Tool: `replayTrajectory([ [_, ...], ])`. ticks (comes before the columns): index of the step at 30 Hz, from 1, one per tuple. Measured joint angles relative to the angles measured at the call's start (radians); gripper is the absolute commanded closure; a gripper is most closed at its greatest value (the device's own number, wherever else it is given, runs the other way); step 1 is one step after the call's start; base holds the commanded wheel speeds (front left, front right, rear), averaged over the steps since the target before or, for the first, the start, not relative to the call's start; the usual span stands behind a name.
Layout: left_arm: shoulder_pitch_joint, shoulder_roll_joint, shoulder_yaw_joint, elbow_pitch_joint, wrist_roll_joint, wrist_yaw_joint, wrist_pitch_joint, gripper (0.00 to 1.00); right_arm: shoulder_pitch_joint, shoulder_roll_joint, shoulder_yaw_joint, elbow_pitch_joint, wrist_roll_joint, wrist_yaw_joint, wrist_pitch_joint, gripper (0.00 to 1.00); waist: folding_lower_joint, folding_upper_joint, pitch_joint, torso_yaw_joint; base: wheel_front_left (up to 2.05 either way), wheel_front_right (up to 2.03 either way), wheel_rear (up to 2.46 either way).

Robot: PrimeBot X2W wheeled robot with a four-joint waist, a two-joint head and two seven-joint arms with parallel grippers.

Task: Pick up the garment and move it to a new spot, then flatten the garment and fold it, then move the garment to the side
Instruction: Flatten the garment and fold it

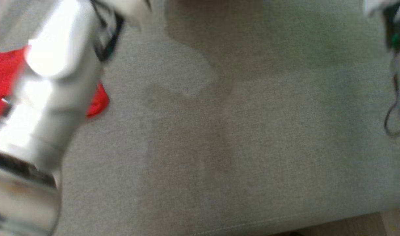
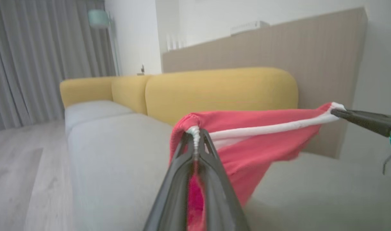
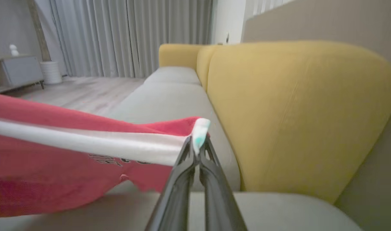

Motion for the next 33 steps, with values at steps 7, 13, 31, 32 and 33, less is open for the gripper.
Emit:
replayTrajectory([
  [7,0.325,0.018,-0.210,-0.100,0.005,-0.007,-0.003,1.00,0.253,-0.079,0.138,0.028,0.163,0.000,0.086,1.00,0.0001,0.0000,-0.052,0.017,0.00,0.00,0.00],
  [13,0.509,0.027,-0.295,-0.205,0.007,-0.007,-0.003,1.00,0.407,-0.191,0.229,-0.043,0.282,0.000,0.191,1.00,0.0000,0.0000,-0.116,0.025,0.00,0.00,0.00],
  [31,0.773,0.102,-0.352,-0.542,-0.038,0.120,0.039,1.00,0.749,-0.407,0.143,-0.459,0.418,0.000,0.395,1.00,0.0000,0.0001,-0.241,-0.009,0.00,0.00,0.00],
  [32,0.772,0.105,-0.348,-0.550,-0.038,0.126,0.039,1.00,0.758,-0.405,0.125,-0.477,0.405,0.000,0.397,1.00,0.0001,0.0001,-0.237,-0.006,0.00,0.00,0.00],
  [33,0.769,0.106,-0.346,-0.554,-0.038,0.127,0.041,1.00,0.761,-0.401,0.106,-0.493,0.388,0.000,0.399,1.00,0.0002,0.0001,-0.233,-0.002,0.00,0.00,0.00],
])
